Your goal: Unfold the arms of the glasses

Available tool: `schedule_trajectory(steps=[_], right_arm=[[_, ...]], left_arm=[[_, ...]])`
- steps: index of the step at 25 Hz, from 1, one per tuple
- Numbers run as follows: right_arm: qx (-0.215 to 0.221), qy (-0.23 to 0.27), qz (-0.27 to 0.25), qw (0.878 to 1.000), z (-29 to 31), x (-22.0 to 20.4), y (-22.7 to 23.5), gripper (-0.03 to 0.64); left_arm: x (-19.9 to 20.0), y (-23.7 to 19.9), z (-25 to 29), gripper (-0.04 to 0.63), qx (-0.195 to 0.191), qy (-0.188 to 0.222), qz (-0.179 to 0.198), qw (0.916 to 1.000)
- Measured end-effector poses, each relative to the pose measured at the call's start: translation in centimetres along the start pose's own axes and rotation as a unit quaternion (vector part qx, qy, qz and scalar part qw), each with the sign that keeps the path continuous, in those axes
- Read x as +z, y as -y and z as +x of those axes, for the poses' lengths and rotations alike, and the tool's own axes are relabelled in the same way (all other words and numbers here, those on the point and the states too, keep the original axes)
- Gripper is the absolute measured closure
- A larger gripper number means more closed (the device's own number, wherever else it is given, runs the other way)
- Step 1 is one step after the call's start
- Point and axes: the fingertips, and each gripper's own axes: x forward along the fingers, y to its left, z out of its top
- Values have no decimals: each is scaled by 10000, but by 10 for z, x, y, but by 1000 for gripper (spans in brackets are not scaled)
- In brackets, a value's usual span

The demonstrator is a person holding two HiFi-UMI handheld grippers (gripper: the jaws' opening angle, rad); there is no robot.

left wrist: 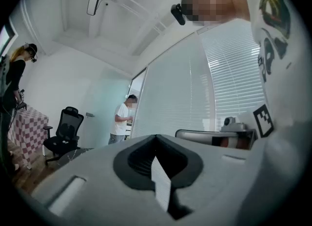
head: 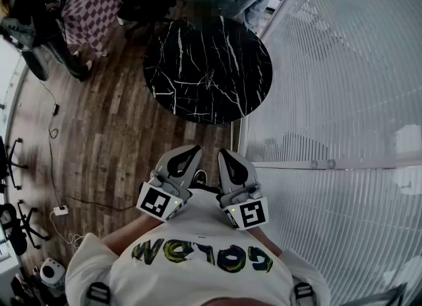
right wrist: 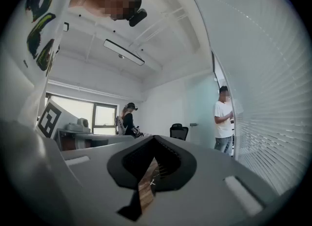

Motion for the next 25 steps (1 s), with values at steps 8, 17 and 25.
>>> schedule_trajectory(steps=[8, 17, 25], right_arm=[[-66, 133, 0, 9999, 1, 3, 27, 615], [-276, 13, 243, 9993, 0, -8, 73, 615], [-277, -172, 267, 9991, 43, -23, 93, 615]], left_arm=[[-5, 2, 21, 594, 7, -165, -16, 9999], [-19, 8, 62, 594, 20, -249, -151, 9996], [-20, -31, 88, 594, 60, -248, -255, 9993]])
